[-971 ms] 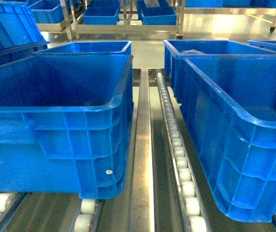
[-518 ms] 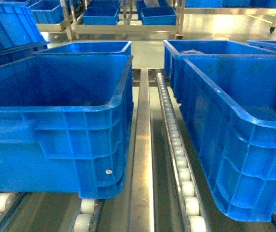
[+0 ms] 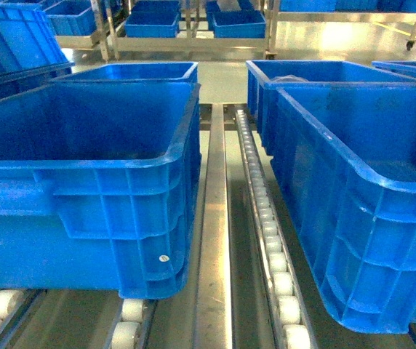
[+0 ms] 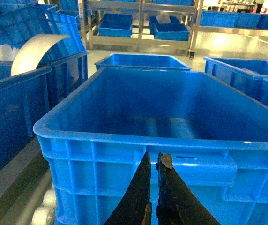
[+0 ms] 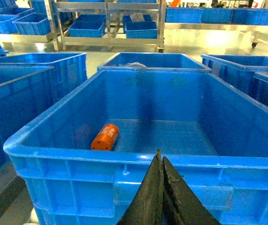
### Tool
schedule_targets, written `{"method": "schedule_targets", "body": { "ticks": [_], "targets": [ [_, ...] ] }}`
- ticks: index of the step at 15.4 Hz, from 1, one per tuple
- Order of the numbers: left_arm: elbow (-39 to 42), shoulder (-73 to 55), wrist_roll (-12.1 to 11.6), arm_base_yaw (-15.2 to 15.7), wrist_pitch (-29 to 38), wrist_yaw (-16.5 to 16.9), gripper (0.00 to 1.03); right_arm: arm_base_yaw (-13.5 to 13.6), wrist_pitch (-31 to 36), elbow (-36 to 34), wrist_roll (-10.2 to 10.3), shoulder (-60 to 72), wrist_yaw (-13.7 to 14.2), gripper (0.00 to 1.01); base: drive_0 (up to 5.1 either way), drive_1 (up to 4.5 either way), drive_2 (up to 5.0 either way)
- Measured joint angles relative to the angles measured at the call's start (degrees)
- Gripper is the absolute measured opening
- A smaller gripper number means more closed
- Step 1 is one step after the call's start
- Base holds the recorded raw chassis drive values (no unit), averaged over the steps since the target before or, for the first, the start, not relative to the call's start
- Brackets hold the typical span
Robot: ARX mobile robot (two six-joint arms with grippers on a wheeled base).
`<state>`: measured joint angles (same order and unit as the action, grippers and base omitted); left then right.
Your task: Sort blue parts and orange caps into right shelf containers
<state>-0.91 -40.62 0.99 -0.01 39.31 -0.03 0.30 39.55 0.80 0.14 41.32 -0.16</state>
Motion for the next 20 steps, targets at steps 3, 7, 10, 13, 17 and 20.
{"method": "schedule_targets", "body": {
  "ticks": [3, 7, 10, 13, 17, 20],
  "targets": [
    [0.3, 8.8, 0.0, 0.0, -8.1, 0.0, 0.02, 0.0, -7.9, 0.0, 0.0, -8.9, 0.0, 0.01, 0.0, 0.0, 0.0],
    [0.3, 14.2, 0.0, 0.0, -13.2, 0.0, 0.02, 0.0, -12.9, 0.0, 0.0, -14.5, 0.0, 0.01, 0.0, 0.0, 0.0],
    [0.3, 16.6, 0.0, 0.0, -15.5, 0.0, 0.02, 0.0, -15.3, -0.1, 0.0, -16.9, 0.0, 0.01, 0.0, 0.0, 0.0],
    [0.3, 22.1, 0.0, 0.0, -20.8, 0.0, 0.02, 0.0, -20.7, -0.1, 0.0, -22.5, 0.0, 0.01, 0.0, 0.0, 0.0],
    [0.3, 38.7, 0.0, 0.0, -40.2, 0.1, 0.02, 0.0, -39.7, 0.0, 0.0, -38.3, 0.1, 0.01, 0.0, 0.0, 0.0],
    [0.3, 40.0, -0.2, 0.0, -39.7, 0.0, 0.02, 0.0, -39.9, 0.0, 0.0, -41.0, 0.1, 0.01, 0.0, 0.0, 0.0]
  ]
}}
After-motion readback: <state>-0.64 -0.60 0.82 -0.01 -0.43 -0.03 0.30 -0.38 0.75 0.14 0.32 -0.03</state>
